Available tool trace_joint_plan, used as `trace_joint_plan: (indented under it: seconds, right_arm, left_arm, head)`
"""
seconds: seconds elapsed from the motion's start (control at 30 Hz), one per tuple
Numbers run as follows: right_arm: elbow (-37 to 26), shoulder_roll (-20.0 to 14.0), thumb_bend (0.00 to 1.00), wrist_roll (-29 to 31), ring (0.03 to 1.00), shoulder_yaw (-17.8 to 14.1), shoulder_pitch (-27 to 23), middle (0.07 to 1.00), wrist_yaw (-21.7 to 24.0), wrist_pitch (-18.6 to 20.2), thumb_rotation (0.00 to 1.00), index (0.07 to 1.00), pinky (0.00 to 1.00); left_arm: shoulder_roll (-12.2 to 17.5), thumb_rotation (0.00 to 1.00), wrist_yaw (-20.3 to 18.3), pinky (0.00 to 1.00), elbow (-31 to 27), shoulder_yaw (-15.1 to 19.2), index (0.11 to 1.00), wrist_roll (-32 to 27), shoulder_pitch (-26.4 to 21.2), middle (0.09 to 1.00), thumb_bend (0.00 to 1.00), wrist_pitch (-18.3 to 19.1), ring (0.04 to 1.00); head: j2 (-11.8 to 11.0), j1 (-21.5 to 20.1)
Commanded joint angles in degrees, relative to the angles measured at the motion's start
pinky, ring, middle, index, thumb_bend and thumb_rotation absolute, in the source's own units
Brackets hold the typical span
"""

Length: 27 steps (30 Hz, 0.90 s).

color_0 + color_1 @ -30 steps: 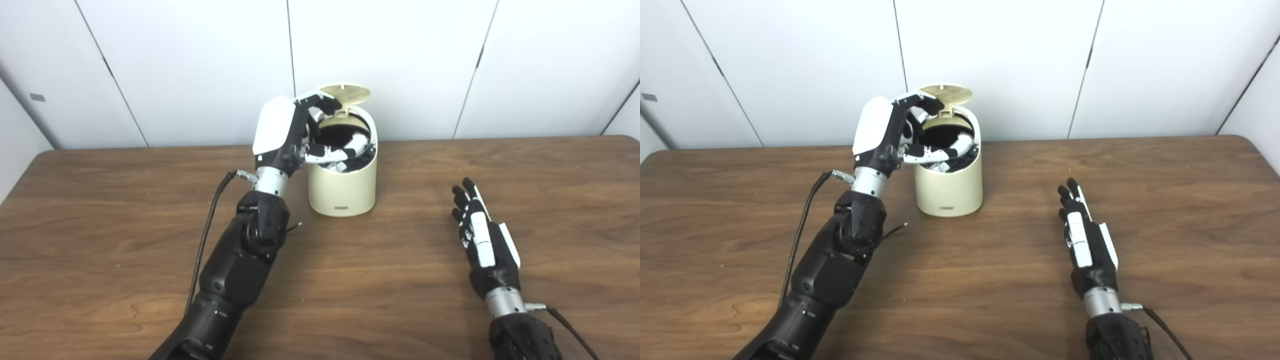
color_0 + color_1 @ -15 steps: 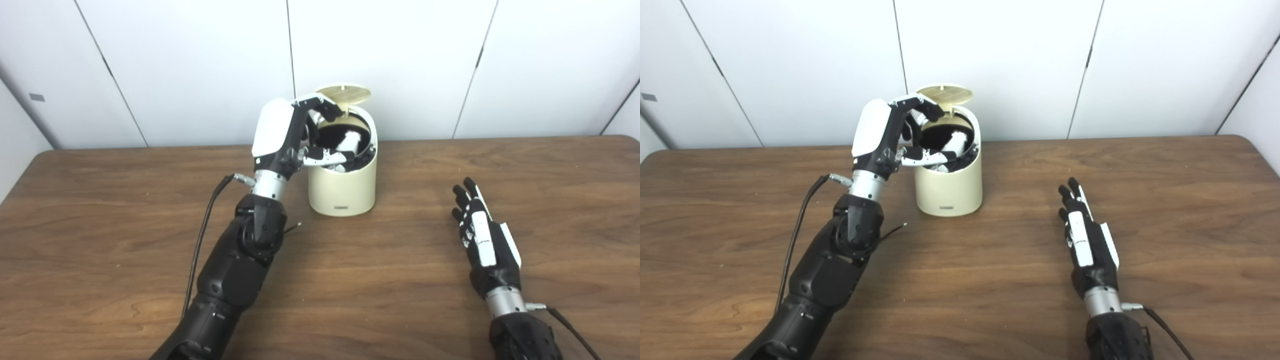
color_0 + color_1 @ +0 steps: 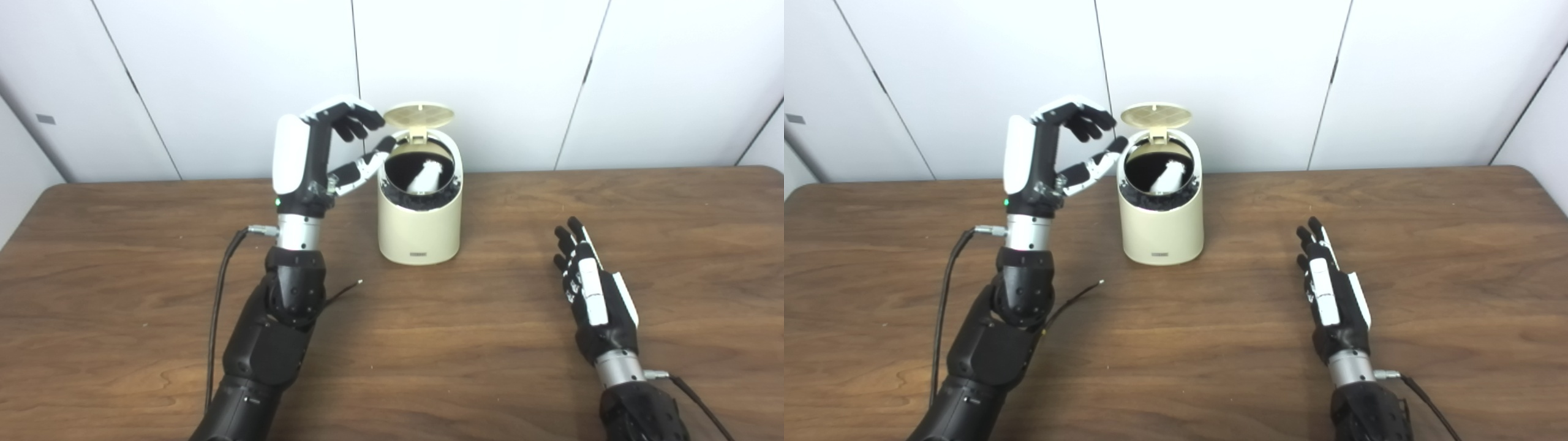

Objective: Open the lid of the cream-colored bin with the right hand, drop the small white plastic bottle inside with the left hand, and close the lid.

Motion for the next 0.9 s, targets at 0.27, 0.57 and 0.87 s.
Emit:
trace_joint_plan:
  seconds: [0.27,0.57,0.87]
  right_arm:
    - [2.9,-0.6,0.63,3.0,0.997,-0.7,1.5,0.961,2.0,-1.5,0.88,0.977,0.96]
    - [-0.8,-0.5,0.59,0.3,0.962,0.4,0.9,0.945,1.0,-2.3,0.87,0.95,0.91]
    - [-5.6,-1.5,0.63,-6.9,0.966,1.5,-2.0,0.943,-0.9,-1.6,0.94,0.938,0.93]
  left_arm:
    - [0.0,0.0,-6.3,0.28,-12.9,5.7,0.5,-8.9,4.8,0.53,0.49,8.5,0.408]
    - [1.0,0.4,-18.1,0.64,-19.8,9.0,0.658,-19.3,10.7,0.669,0.47,28.4,0.644]
    - [2.1,1.0,-26.8,0.99,-22.9,9.6,0.994,-29.9,15.2,0.992,0.48,37.9,0.992]
  head:
    - [0.2,0.1]
    - [1.0,0.1]
    - [2.0,-0.5]
